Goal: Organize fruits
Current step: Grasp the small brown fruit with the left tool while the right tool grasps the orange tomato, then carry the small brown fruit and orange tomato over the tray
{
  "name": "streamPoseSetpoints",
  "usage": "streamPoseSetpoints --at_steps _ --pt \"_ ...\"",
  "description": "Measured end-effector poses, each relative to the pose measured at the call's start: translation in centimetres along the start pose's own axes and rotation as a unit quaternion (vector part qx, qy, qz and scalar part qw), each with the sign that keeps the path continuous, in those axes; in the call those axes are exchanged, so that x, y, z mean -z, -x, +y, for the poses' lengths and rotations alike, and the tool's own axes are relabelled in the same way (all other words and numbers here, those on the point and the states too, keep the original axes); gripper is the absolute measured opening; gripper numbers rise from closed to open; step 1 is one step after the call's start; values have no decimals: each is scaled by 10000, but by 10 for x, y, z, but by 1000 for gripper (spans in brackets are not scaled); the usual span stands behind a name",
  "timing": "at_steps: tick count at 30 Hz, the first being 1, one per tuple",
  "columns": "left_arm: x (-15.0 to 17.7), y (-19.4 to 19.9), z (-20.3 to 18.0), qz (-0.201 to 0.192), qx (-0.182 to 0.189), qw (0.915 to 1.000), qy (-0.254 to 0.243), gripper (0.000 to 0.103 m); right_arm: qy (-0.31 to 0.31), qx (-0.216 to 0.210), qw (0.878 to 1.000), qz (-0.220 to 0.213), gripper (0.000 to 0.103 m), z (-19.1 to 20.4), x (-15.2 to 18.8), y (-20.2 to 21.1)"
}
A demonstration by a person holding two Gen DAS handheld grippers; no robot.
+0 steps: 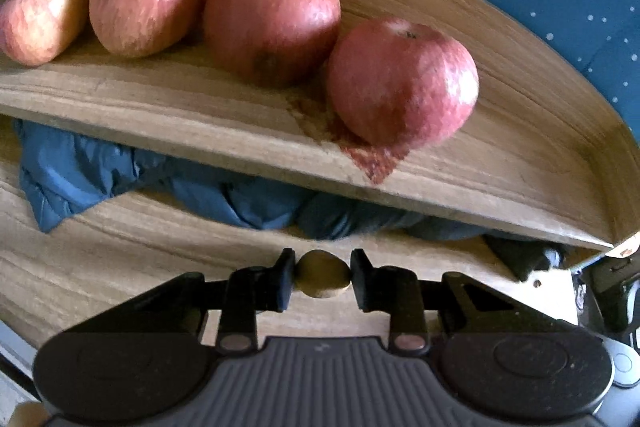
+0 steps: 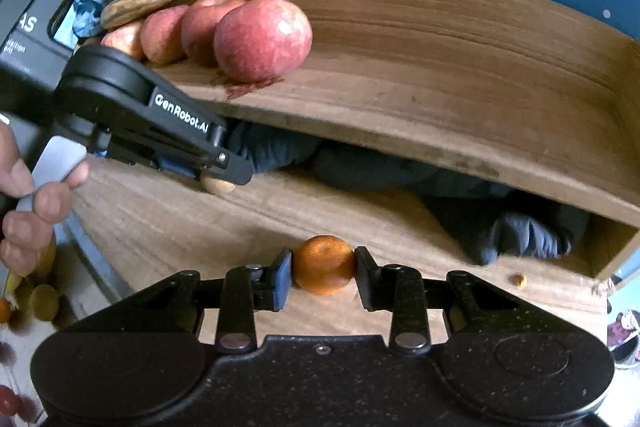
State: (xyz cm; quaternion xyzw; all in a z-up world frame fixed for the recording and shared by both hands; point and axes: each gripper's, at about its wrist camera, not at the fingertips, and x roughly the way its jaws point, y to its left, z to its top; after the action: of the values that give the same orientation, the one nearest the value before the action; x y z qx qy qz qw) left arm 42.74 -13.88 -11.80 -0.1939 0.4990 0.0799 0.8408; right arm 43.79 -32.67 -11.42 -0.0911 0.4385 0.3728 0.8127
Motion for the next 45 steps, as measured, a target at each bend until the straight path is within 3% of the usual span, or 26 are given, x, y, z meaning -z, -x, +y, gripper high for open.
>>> streamPoseSetpoints --at_steps 17,32,45 --pt "10 43 28 -111 217 9995 -199 32 -170 223 9995 -142 35 36 2 30" --pt "41 107 57 -88 290 9987 -402 32 -95 306 9990 -316 35 102 10 65" --pt "60 139 78 -71 503 9969 -594 32 -116 398 9984 -397 35 144 26 88"
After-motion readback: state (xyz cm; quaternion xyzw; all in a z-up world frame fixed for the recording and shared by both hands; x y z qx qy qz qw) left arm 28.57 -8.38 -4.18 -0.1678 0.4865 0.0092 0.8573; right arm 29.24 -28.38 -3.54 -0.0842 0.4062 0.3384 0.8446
